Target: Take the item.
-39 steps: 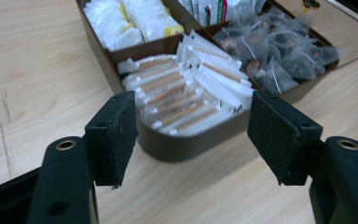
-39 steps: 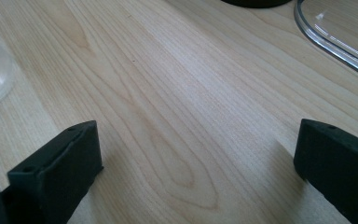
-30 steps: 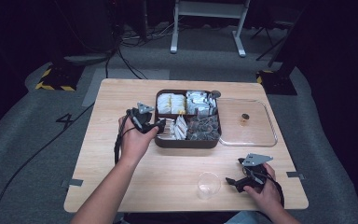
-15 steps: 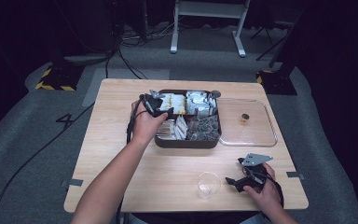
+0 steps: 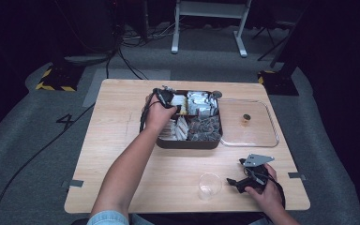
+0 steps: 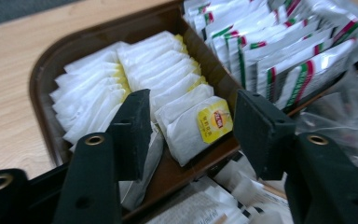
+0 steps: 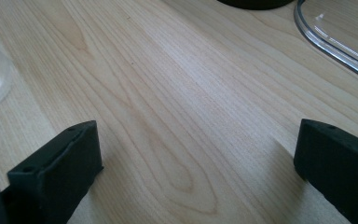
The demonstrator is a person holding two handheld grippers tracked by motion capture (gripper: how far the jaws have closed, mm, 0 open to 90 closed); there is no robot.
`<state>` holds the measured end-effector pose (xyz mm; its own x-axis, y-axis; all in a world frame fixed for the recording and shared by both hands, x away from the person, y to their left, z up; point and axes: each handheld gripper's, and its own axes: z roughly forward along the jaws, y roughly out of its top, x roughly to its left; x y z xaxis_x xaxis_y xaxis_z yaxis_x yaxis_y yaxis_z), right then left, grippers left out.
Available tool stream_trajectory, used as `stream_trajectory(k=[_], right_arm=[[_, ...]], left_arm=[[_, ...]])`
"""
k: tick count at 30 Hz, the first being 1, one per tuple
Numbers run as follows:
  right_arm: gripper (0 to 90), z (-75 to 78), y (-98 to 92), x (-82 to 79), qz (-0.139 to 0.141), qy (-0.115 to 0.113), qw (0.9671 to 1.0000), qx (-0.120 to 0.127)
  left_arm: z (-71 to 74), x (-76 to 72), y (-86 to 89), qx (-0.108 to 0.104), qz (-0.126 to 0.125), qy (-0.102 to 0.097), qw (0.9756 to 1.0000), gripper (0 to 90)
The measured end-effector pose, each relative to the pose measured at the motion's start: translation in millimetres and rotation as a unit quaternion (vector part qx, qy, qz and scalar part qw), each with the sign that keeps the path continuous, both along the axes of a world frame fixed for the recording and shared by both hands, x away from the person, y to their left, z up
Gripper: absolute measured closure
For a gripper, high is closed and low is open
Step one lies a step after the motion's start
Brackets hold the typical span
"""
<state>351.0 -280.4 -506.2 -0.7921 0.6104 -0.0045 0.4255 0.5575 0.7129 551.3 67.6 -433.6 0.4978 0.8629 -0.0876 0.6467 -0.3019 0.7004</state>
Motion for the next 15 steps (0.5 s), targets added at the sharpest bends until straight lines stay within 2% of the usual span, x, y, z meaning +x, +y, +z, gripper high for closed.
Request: stream_trajectory(k=[2,6,10,15], right_arm=[[0.8,0.0,0.1,-0.1,-0.001,0.000,1.0000,0.001],[0.8,0.0,0.1,-0.1,-0.001,0.000,1.0000,0.001],[0.8,0.0,0.1,-0.1,-0.001,0.000,1.0000,0.001],[0.8,0.0,0.2,-0.1,-0.001,0.000,1.0000,0.001]], left_arm=[[-5.5,6.1,-2.8,-0.006,-0.002,0.015,0.9999,49.6],[-11.5,14.7,-6.3,-0.005,-0.005,0.039,0.9992,48.1],[-15.8,20.4,-8.0,-0.015,0.000,0.048,0.9988,49.4],[-19.4,24.0,-8.8,-0.007,0.004,0.065,0.9979,53.2]])
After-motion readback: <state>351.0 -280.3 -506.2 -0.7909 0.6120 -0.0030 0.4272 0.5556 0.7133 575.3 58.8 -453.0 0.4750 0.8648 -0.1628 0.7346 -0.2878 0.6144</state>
